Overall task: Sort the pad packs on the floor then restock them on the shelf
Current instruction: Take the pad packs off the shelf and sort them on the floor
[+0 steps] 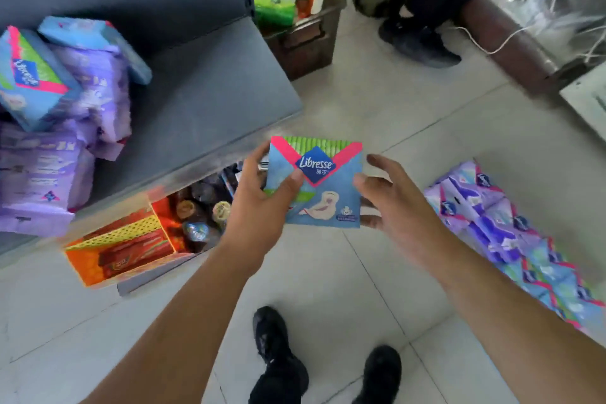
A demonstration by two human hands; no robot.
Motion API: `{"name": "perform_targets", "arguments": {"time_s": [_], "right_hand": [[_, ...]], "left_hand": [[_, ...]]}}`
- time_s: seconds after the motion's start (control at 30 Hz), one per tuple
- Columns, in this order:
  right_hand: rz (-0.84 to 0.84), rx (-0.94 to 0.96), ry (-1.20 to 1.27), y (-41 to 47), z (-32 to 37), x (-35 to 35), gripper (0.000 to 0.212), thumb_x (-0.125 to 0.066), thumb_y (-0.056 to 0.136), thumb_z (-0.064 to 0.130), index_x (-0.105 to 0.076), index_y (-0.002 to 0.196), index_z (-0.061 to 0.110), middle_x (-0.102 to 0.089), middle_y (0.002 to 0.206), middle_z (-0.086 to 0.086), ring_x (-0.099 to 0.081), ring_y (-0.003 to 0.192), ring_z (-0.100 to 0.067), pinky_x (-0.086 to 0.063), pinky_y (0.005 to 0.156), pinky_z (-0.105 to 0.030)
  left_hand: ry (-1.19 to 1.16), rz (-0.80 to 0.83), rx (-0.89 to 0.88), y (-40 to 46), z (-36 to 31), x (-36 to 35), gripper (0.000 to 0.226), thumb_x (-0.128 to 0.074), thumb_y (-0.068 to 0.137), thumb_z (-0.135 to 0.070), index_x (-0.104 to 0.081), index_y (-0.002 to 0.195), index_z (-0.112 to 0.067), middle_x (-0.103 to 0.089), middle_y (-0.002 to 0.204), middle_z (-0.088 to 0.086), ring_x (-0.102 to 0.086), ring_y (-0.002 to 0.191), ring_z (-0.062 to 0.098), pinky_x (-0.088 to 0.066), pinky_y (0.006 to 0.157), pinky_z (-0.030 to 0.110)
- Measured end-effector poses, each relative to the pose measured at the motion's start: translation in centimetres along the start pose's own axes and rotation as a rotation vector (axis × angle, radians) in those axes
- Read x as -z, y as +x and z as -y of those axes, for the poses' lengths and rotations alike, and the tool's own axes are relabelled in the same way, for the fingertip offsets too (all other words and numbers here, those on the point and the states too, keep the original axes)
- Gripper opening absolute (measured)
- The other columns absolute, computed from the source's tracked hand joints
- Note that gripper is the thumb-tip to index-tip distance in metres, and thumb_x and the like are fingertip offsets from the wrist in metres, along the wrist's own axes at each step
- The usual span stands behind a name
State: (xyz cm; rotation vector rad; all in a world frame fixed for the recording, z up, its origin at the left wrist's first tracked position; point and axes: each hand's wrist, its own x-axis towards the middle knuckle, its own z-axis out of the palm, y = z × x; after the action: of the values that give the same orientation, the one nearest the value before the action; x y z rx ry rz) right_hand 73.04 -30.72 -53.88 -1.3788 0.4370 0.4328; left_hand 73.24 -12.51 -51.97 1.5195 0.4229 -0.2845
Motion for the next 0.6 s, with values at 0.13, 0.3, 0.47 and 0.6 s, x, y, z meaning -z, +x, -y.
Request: {"name": "perform_targets", "arguments": {"time_s": [0.13,0.3,0.47,0.6], "right_hand": [[-0.171,0.008,0.016,-4.5,-2.6,8.9,0.033,-0.064,0.090,0.009,-0.054,0.113,0.031,-0.070,0.096,-0.004,-0.069,0.074,-0.008,-0.053,0.066,-0.022],[-0.347,-0.030,0.089,-10.3,-6.2,20.1,0.034,-0.064,0.091,0.008,-0.057,0.105,0.038,-0.071,0.090,0.004,-0.070,0.077,-0.008,-0.054,0.070,-0.024],[-0.516,-0.110,0.149,-14.9,-11.2,28.1,0.034,-0.064,0.092,0.013,-0.060,0.121,0.030,-0.066,0.092,0.007,-0.068,0.081,-0.013,-0.048,0.062,-0.020],[-0.627,-0.185,0.219,-17.2,-15.3,31.0,0.032,-0.062,0.093,0.014,-0.058,0.111,0.041,-0.064,0.094,0.010,-0.067,0.085,-0.012,-0.049,0.064,-0.021]], "left_hand": [[0.045,0.117,0.022,-1.6,3.5,-9.8,0.043,-0.054,0.096,-0.005,-0.048,0.127,-0.034,-0.067,0.116,-0.001,-0.069,0.100,0.020,-0.057,0.081,0.039],[0.212,0.344,0.155,-4.6,7.4,-20.6,0.054,-0.054,0.093,-0.002,-0.044,0.133,-0.036,-0.070,0.108,0.001,-0.072,0.089,0.018,-0.054,0.068,0.029],[0.460,0.552,0.166,-7.2,11.2,-28.8,0.061,-0.065,0.091,-0.013,-0.039,0.138,-0.042,-0.064,0.113,-0.003,-0.068,0.098,0.014,-0.057,0.068,0.024],[0.642,0.679,0.189,-8.3,14.8,-33.0,0.060,-0.067,0.090,-0.017,-0.038,0.140,-0.037,-0.062,0.114,-0.005,-0.066,0.101,0.012,-0.059,0.077,0.031]]}}
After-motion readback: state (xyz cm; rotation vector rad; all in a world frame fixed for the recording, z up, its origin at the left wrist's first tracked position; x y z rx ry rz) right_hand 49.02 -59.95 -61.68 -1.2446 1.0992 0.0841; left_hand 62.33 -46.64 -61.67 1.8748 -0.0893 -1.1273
